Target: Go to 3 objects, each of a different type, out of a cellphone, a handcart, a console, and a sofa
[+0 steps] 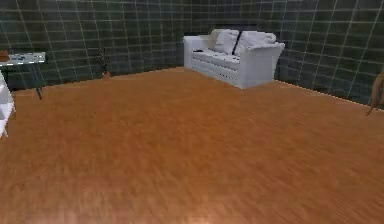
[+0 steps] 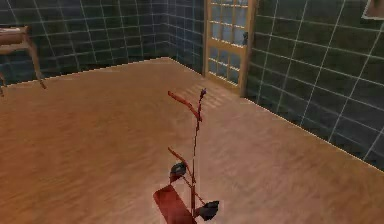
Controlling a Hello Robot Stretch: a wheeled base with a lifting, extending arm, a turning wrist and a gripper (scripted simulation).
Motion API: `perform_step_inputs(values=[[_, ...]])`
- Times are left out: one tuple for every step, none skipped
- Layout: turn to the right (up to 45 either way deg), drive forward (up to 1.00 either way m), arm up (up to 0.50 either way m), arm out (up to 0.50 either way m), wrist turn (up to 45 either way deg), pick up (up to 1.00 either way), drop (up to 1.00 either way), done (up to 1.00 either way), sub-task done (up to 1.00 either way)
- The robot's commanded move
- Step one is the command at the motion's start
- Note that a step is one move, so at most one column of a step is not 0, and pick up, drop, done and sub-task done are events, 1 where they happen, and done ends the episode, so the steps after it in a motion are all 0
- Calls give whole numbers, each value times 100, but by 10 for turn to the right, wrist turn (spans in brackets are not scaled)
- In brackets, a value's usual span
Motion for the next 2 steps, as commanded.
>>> perform_step_inputs(values=[[-330, 0, 0, 0, 0, 0, 0, 0, 0], [0, 100, 0, 0, 0, 0, 0, 0, 0]])
